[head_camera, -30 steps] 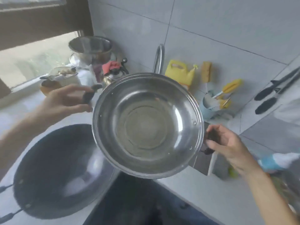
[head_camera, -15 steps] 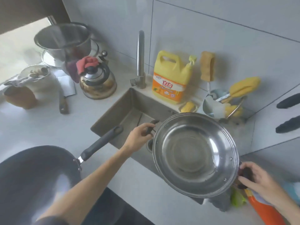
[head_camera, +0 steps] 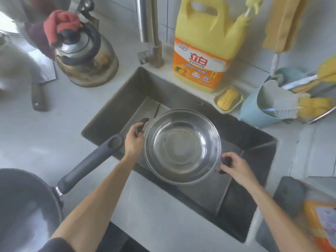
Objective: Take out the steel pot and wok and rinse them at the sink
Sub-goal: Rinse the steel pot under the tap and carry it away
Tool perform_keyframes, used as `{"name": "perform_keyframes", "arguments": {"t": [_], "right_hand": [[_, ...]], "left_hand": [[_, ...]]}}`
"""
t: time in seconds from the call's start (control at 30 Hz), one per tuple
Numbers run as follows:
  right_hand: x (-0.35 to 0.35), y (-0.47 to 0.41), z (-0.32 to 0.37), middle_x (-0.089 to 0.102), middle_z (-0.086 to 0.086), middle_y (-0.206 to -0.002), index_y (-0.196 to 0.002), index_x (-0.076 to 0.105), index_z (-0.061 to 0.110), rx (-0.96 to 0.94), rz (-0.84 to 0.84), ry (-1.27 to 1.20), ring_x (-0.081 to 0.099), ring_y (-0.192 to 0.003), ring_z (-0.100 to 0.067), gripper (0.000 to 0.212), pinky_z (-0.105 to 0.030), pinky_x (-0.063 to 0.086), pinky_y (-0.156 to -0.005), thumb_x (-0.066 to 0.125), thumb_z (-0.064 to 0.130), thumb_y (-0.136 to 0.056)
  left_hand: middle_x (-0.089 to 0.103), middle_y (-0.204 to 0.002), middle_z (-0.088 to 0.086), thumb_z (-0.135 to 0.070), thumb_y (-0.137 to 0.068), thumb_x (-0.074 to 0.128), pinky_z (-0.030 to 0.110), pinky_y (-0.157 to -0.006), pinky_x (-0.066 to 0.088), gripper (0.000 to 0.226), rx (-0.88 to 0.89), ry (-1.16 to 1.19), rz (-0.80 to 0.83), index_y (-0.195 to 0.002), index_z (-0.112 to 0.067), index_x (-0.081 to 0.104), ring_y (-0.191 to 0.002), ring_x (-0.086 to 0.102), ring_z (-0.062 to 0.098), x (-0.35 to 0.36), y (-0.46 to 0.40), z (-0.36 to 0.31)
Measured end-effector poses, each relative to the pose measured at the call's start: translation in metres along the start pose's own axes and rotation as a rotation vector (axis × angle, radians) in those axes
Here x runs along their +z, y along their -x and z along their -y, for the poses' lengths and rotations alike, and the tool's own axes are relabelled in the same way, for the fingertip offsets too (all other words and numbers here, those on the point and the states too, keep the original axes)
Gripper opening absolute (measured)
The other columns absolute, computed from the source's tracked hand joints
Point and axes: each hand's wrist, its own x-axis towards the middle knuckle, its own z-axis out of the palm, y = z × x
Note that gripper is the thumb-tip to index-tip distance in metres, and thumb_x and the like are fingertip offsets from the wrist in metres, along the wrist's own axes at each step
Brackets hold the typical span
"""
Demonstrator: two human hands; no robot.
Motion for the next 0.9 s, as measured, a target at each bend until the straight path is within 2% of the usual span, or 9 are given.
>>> {"name": "perform_keyframes", "arguments": {"t": [0.13, 0.2, 0.27, 0.4, 0.57, 0.63, 0.7, 0.8, 0.9], "right_hand": [[0.032, -0.064, -0.007, 0.066, 0.011, -0.077, -0.085, 0.062, 0.038, -0.051, 0.042, 0.003, 0.069, -0.080, -0.026, 0.024, -0.057, 0.052, -0.082, 0.073, 0.032, -0.065], [0.046, -0.089, -0.014, 0.066, 0.010, -0.079, -0.083, 0.062, 0.042, -0.084, 0.065, 0.013, 0.069, -0.082, -0.031, 0.027, -0.055, 0.052, -0.086, 0.075, 0.022, -0.070], [0.055, -0.106, -0.015, 0.067, 0.004, -0.085, -0.084, 0.062, 0.041, -0.077, 0.069, 0.029, 0.069, -0.082, -0.026, 0.035, -0.049, 0.052, -0.089, 0.074, 0.010, -0.075], [0.067, -0.133, -0.021, 0.065, 0.002, -0.087, -0.087, 0.064, 0.041, -0.089, 0.134, -0.004, 0.064, -0.081, -0.018, 0.039, -0.054, 0.050, -0.091, 0.074, 0.007, -0.072], [0.074, -0.142, -0.015, 0.066, 0.001, -0.088, -0.084, 0.061, 0.039, -0.066, 0.123, 0.007, 0.063, -0.081, -0.018, 0.041, -0.045, 0.051, -0.086, 0.072, 0.001, -0.075], [0.075, -0.143, -0.011, 0.066, -0.002, -0.089, -0.084, 0.060, 0.037, -0.058, 0.121, 0.000, 0.064, -0.080, -0.019, 0.040, -0.038, 0.051, -0.076, 0.072, 0.000, -0.076], [0.076, -0.143, -0.006, 0.067, -0.008, -0.092, -0.083, 0.059, 0.037, -0.054, 0.122, -0.002, 0.064, -0.079, -0.022, 0.040, -0.031, 0.047, -0.069, 0.071, -0.001, -0.077], [0.079, -0.146, -0.007, 0.067, -0.012, -0.090, -0.078, 0.059, 0.039, -0.061, 0.119, -0.002, 0.064, -0.080, -0.024, 0.043, -0.029, 0.045, -0.069, 0.070, -0.003, -0.076], [0.079, -0.146, -0.003, 0.067, -0.012, -0.092, -0.073, 0.060, 0.044, -0.048, 0.116, 0.010, 0.061, -0.079, -0.021, 0.049, -0.033, 0.047, -0.075, 0.071, -0.004, -0.075]], "left_hand": [[0.059, -0.101, -0.001, -0.002, -0.091, 0.046, 0.006, -0.053, 0.040, 0.034, -0.088, -0.049, -0.094, -0.117, -0.019, 0.059, -0.072, 0.057, 0.010, 0.003, -0.043, 0.023], [0.061, -0.104, -0.005, -0.004, -0.089, 0.047, 0.013, -0.065, 0.038, 0.035, -0.112, -0.101, -0.133, -0.114, -0.023, 0.060, -0.081, 0.058, 0.013, 0.004, -0.060, 0.033], [0.063, -0.110, -0.007, -0.005, -0.086, 0.046, 0.023, -0.071, 0.038, 0.038, -0.154, -0.144, -0.148, -0.113, -0.028, 0.059, -0.075, 0.056, 0.010, 0.003, -0.075, 0.039], [0.062, -0.112, -0.002, -0.010, -0.086, 0.046, 0.023, -0.066, 0.039, 0.038, -0.224, -0.167, -0.125, -0.119, -0.025, 0.058, -0.070, 0.051, 0.009, -0.001, -0.097, 0.047], [0.058, -0.109, 0.000, -0.013, -0.087, 0.054, 0.021, -0.056, 0.040, 0.033, -0.258, -0.170, -0.100, -0.119, -0.022, 0.057, -0.066, 0.048, 0.009, -0.002, -0.108, 0.051], [0.056, -0.106, 0.000, -0.015, -0.085, 0.055, 0.025, -0.066, 0.045, 0.035, -0.255, -0.222, -0.047, -0.119, -0.024, 0.056, -0.071, 0.051, 0.013, -0.007, -0.112, 0.047], [0.057, -0.109, 0.002, -0.018, -0.084, 0.056, 0.033, -0.085, 0.049, 0.038, -0.250, -0.295, 0.026, -0.121, -0.025, 0.055, -0.090, 0.057, 0.023, -0.016, -0.116, 0.042], [0.061, -0.115, 0.006, -0.016, -0.083, 0.056, 0.035, -0.090, 0.048, 0.042, -0.159, -0.465, 0.109, -0.124, -0.027, 0.054, -0.104, 0.059, 0.025, -0.032, -0.125, 0.032], [0.060, -0.118, 0.000, -0.026, -0.085, 0.061, 0.034, -0.094, 0.045, 0.035, 0.230, -0.417, 0.038, -0.119, -0.031, 0.057, -0.109, 0.057, 0.016, -0.043, -0.126, 0.001]]}}
